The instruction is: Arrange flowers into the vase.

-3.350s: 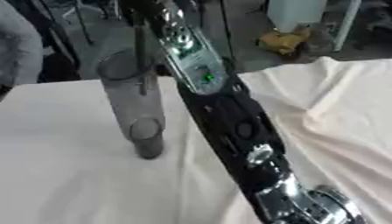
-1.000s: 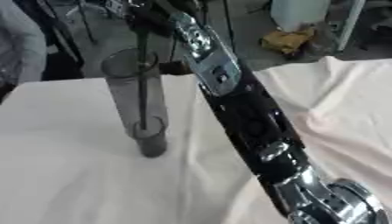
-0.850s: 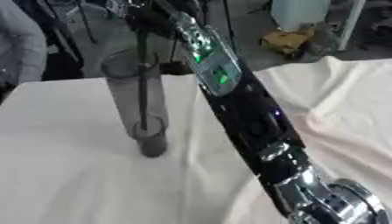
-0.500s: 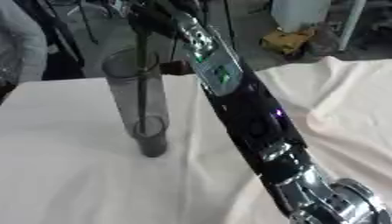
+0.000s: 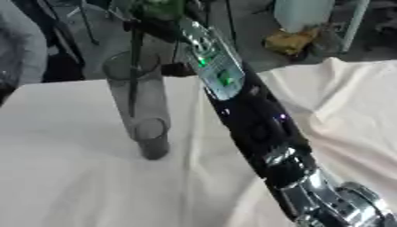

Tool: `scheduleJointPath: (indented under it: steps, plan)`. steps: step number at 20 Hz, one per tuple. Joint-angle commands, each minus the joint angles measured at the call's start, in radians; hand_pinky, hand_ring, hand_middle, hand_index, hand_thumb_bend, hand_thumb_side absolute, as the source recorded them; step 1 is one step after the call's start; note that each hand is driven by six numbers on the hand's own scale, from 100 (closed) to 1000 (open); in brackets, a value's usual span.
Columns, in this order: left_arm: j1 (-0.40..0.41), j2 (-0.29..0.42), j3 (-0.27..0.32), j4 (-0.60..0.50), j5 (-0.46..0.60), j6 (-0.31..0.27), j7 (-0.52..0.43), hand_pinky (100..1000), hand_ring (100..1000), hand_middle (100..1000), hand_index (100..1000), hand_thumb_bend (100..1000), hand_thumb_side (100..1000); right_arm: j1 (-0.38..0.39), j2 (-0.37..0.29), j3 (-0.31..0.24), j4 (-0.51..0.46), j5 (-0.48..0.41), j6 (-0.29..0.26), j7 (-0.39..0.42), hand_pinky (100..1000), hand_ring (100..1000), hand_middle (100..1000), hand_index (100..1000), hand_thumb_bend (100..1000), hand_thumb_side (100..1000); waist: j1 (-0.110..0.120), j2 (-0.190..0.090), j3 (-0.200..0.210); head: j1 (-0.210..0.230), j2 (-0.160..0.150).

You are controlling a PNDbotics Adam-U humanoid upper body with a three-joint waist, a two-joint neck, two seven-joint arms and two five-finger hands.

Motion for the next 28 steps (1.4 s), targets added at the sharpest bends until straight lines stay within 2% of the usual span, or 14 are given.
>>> scheduleJointPath:
  steps: [1,2,3,9,14,18,19,25,26,28]
  plan:
    - [-0.005,0.004,0.005,-0.015,0.004,0.001,0.002,741,876,871,978,100,1000,-0.018,-0.001,-0.001,-0.026,0.042,-0.023,0.008,531,651,534,434,549,1000,0.003,-0.024,0.001,0.003,0.000]
    - [-0.005,0.004,0.005,-0.015,0.004,0.001,0.002,741,876,871,978,100,1000,-0.017,0.000,-0.003,-0.026,0.048,-0.026,0.008,531,651,534,434,549,1000,0.003,-0.024,0.001,0.003,0.000]
    - [-0.005,0.004,0.005,-0.015,0.004,0.001,0.002,741,876,869,978,100,1000,-0.017,0.000,-0.002,-0.024,0.053,-0.029,0.010,552,676,559,489,557,1000,0.003,-0.024,0.001,0.003,0.000]
    - [-0.004,0.004,0.005,-0.015,0.004,0.002,0.003,741,876,867,977,100,1000,-0.013,-0.002,-0.005,-0.015,0.096,-0.030,0.042,545,680,566,513,530,1000,0.004,-0.025,-0.001,0.004,0.001]
    - [-0.003,0.004,0.005,-0.015,0.005,0.003,0.003,740,876,867,977,100,1000,-0.015,-0.003,-0.006,-0.017,0.098,0.004,0.059,598,736,621,653,530,1000,0.003,-0.025,-0.002,0.004,0.001]
    - [-0.003,0.004,0.006,-0.015,0.004,0.004,0.004,741,876,867,977,100,1000,-0.015,-0.004,-0.007,-0.021,0.110,0.011,0.077,610,748,639,667,532,1000,0.004,-0.026,-0.002,0.005,0.001]
    - [-0.002,0.004,0.006,-0.015,0.004,0.004,0.004,741,876,867,977,100,1000,-0.014,-0.005,-0.007,-0.020,0.113,0.012,0.082,646,779,692,733,541,1000,0.004,-0.027,-0.002,0.005,0.000]
    - [-0.002,0.005,0.006,-0.015,0.004,0.003,0.005,741,876,867,977,100,1000,-0.014,-0.006,-0.013,-0.024,0.138,0.013,0.114,646,779,692,733,541,1000,0.005,-0.028,-0.002,0.006,-0.002]
    - [-0.002,0.005,0.006,-0.015,0.004,0.004,0.005,740,875,867,977,100,1000,-0.011,-0.008,-0.012,-0.022,0.140,0.014,0.117,689,816,741,793,559,1000,0.005,-0.028,-0.002,0.006,-0.002]
    - [-0.002,0.005,0.006,-0.015,0.004,0.004,0.004,741,876,867,977,100,1000,-0.008,-0.014,-0.009,-0.010,0.157,0.012,0.138,692,821,747,814,563,1000,0.007,-0.028,-0.003,0.008,-0.001]
